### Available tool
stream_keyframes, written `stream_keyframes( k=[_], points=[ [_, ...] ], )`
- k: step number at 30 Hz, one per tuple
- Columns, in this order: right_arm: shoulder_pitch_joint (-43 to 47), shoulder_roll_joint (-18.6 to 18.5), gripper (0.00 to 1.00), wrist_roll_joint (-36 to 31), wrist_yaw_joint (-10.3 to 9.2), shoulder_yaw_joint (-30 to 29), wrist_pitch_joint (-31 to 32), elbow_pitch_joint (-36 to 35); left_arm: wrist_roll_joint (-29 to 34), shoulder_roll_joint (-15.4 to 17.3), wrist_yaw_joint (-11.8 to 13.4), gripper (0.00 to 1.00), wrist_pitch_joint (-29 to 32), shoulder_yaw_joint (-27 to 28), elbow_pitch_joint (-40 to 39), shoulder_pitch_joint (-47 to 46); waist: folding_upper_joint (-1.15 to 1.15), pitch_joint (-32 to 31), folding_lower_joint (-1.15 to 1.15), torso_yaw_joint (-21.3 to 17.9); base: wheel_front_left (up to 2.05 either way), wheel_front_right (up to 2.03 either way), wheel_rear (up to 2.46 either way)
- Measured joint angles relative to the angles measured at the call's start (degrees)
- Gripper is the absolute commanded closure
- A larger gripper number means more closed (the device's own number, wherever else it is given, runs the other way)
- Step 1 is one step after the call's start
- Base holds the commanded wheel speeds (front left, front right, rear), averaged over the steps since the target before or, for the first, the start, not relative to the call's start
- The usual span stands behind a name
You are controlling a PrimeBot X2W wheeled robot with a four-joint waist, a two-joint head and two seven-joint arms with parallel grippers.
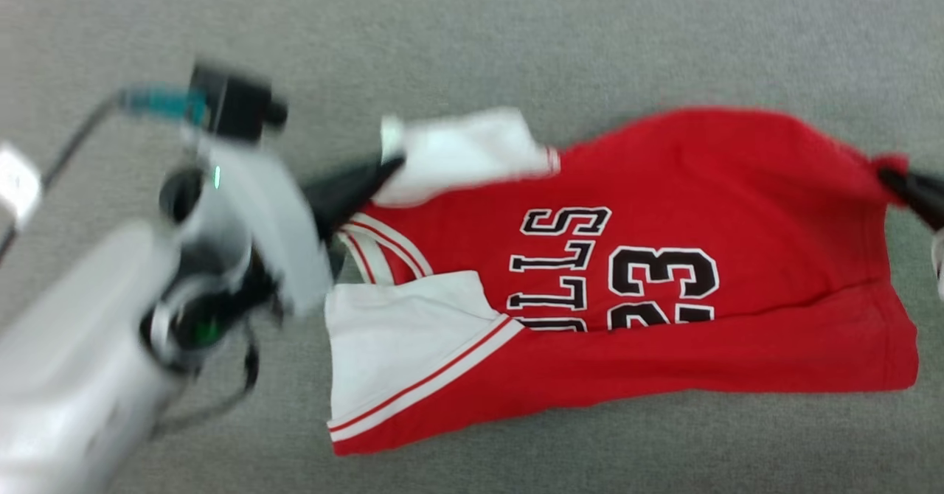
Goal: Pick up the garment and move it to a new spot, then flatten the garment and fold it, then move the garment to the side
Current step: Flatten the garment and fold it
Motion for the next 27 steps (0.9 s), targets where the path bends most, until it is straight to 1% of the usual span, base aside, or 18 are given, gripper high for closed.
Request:
stream_keyframes(
  k=[3,5,8,12,16,18,21,23,25,27],
  points=[
    [6.02,-1.02,1.00,0.82,0.00,-2.67,0.21,-3.33,-0.76,3.77,2.48,1.00,-1.97,0.21,-6.36,6.95,0.00,-1.08,0.00,0.63,0.00,0.00,0.00],
    [9.57,-1.57,1.00,0.82,0.00,-4.60,0.58,-5.20,-1.19,5.65,4.26,1.00,-3.64,0.54,-9.69,11.07,0.00,-1.43,0.00,0.95,0.00,0.00,0.00],
    [15.09,-1.91,1.00,-0.03,0.00,-7.82,1.46,-7.93,-2.72,6.83,6.39,1.00,-7.20,1.69,-13.73,16.33,0.00,-1.34,0.00,1.32,0.00,0.00,0.00],
    [20.51,-1.11,1.00,-0.93,0.00,-12.12,3.25,-11.36,-2.76,7.80,7.81,1.00,-10.44,1.57,-16.69,21.78,0.00,-0.52,0.00,1.30,0.00,0.00,0.00],
    [23.66,0.33,1.00,-3.01,0.00,-15.55,5.53,-13.76,-2.59,7.40,8.76,1.00,-12.77,1.90,-16.67,23.27,0.00,0.33,0.00,1.39,0.00,0.00,0.00],
    [24.21,1.63,1.00,-4.55,0.00,-16.55,6.57,-14.26,-0.92,7.20,9.33,1.00,-12.96,1.16,-15.57,23.34,0.00,0.71,0.00,1.42,0.00,0.00,0.00],
    [24.93,4.09,1.00,-5.95,0.01,-16.73,7.76,-13.45,0.45,5.09,9.87,1.00,-13.62,-0.13,-12.95,23.35,0.00,1.27,0.00,1.45,0.00,0.00,0.00],
    [24.89,4.93,1.00,-7.59,0.00,-16.78,7.86,-12.62,1.87,3.60,10.55,1.00,-14.52,-0.67,-10.60,23.15,0.00,1.65,0.00,1.54,0.00,0.00,0.00],
    [24.81,6.22,1.00,-7.88,0.00,-16.70,7.82,-11.65,3.78,2.71,11.12,1.00,-14.60,-1.94,-7.69,22.82,0.00,2.01,0.00,1.63,0.00,0.00,0.00],
    [24.26,6.56,1.00,-8.51,0.00,-16.52,7.64,-10.82,5.01,1.45,11.54,1.00,-14.93,-2.65,-5.19,22.13,0.00,2.43,0.00,1.72,0.00,0.00,0.00]
  ],
)
